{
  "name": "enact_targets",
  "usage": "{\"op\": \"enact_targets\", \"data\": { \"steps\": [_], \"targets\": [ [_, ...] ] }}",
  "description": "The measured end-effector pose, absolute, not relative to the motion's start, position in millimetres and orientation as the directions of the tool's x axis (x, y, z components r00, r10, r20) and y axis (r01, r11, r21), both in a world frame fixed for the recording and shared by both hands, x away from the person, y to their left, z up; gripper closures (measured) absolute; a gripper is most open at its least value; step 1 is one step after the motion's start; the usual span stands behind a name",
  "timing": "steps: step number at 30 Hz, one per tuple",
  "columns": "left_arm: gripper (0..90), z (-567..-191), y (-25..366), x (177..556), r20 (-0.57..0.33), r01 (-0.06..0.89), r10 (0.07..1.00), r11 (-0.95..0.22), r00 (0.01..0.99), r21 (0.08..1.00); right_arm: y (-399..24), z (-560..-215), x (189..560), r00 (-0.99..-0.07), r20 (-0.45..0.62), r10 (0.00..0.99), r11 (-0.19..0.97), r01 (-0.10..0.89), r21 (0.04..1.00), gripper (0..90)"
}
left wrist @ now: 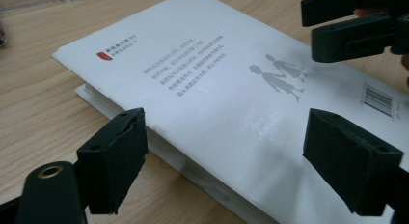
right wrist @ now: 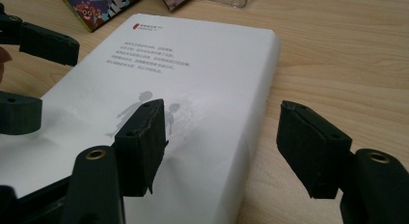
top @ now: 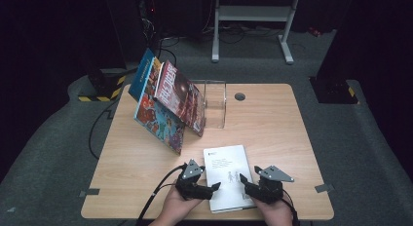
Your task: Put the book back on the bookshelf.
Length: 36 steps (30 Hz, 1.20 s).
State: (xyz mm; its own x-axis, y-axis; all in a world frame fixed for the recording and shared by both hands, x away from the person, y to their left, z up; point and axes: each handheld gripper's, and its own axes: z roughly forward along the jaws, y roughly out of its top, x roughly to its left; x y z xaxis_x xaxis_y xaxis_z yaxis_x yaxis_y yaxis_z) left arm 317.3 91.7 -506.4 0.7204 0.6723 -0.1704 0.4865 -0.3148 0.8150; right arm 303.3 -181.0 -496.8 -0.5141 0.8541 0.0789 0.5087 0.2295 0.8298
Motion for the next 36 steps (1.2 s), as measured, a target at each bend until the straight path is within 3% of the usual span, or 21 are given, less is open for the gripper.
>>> {"op": "enact_targets", "data": {
  "steps": [16,36],
  "targets": [
    [15.2,-509,88,322,-0.152,0.490,0.692,-0.321,0.706,0.811,-187,-504,290,-0.513,0.084,0.854,0.240,0.532,0.812,32.5],
    [14.4,-518,90,321,-0.300,0.575,0.658,-0.249,0.691,0.779,-184,-505,291,-0.539,0.092,0.837,0.246,0.522,0.817,32.3]
  ]
}}
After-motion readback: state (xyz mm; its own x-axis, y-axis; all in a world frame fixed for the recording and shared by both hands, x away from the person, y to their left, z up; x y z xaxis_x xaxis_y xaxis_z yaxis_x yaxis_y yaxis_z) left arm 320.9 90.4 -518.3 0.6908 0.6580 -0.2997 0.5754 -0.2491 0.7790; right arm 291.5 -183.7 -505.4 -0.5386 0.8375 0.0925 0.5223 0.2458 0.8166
